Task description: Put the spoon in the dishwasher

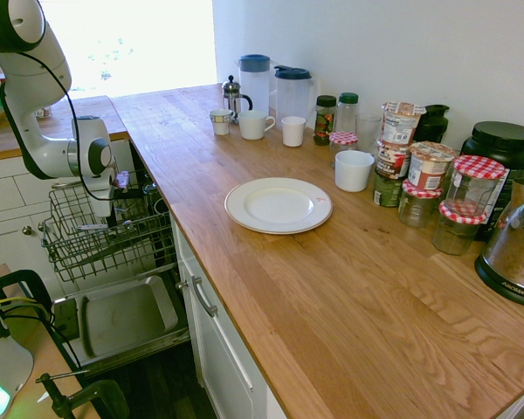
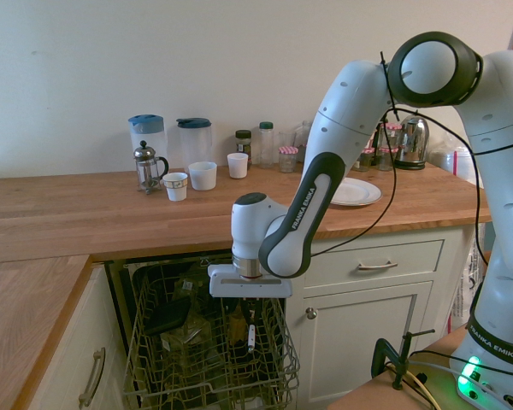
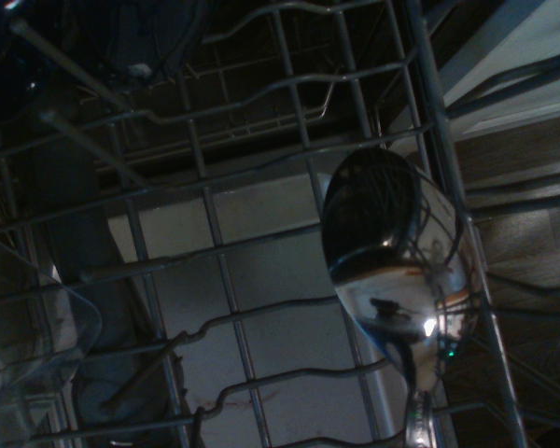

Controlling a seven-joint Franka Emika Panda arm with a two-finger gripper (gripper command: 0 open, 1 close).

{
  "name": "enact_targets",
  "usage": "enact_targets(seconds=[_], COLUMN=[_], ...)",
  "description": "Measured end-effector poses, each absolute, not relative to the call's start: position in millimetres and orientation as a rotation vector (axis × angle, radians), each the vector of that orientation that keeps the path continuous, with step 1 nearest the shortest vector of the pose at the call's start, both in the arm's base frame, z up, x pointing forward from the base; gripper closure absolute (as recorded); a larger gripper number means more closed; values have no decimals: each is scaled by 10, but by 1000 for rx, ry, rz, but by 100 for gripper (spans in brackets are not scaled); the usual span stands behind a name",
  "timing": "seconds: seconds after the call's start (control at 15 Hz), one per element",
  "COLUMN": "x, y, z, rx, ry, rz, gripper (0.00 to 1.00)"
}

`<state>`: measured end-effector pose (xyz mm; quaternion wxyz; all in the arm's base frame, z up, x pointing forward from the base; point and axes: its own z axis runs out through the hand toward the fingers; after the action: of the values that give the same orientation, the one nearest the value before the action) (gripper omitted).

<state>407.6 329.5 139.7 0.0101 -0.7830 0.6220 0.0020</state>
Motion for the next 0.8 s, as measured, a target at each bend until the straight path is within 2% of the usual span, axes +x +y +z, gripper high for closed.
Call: enact_targets(seconds=[0.47,0.53,0.8], x=[4268,4280,4327], y=[3250,3260,3389], z=[1057,1018,1008], rx=[-2453,-2463,-2528], ry=[1953,1945,1899], rz=[71,78,81], gripper=[100,0,0])
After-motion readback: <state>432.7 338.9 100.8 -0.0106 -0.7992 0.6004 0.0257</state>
